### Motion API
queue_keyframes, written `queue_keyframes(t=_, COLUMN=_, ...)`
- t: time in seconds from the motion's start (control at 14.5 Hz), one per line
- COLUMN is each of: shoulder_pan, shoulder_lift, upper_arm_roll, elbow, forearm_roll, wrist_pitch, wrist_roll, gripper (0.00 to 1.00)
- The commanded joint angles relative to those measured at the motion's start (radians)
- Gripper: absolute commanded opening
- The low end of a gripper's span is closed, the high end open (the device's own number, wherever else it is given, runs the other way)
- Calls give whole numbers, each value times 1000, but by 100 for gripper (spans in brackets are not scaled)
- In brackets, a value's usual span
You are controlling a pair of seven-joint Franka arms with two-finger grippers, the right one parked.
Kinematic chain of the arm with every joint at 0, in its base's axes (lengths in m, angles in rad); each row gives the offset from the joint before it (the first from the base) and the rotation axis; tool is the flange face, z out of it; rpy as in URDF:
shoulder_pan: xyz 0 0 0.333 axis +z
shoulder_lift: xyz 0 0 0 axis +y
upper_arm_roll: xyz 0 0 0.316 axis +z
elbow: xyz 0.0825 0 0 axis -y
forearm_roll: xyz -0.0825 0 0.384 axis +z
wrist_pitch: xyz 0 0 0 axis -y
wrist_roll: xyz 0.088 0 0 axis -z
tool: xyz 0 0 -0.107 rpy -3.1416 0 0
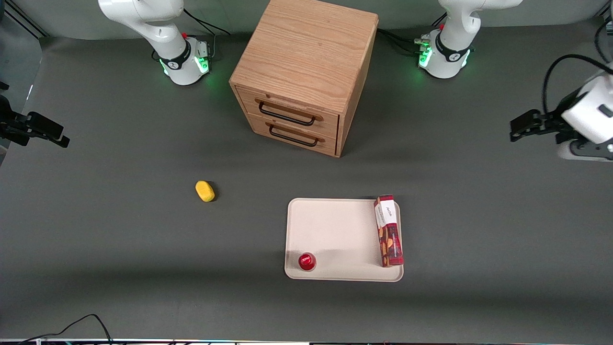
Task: Place red cookie box on tray
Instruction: 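Move the open left gripper down over the red cookie box on the tray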
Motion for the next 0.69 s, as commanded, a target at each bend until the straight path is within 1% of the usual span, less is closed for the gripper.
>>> queue_keyframes(t=0.0, shoulder_pan=-10, shoulder_lift=28, upper_arm_roll=-60, elbow=28, forearm_roll=-5, wrist_pitch=23, wrist_roll=-112, gripper=100)
queue_keyframes(t=0.21, shoulder_pan=-10, shoulder_lift=126, upper_arm_roll=-155, elbow=108, forearm_roll=4, wrist_pitch=43, wrist_roll=-293, gripper=100)
queue_keyframes(t=0.34, shoulder_pan=-13, shoulder_lift=209, upper_arm_roll=-207, elbow=152, forearm_roll=18, wrist_pitch=100, wrist_roll=-403, gripper=100)
queue_keyframes(t=0.41, shoulder_pan=-25, shoulder_lift=241, upper_arm_roll=-223, elbow=154, forearm_roll=33, wrist_pitch=152, wrist_roll=-440, gripper=100)
queue_keyframes(t=0.62, shoulder_pan=-82, shoulder_lift=332, upper_arm_roll=-223, elbow=154, forearm_roll=114, wrist_pitch=295, wrist_roll=-526, gripper=100)
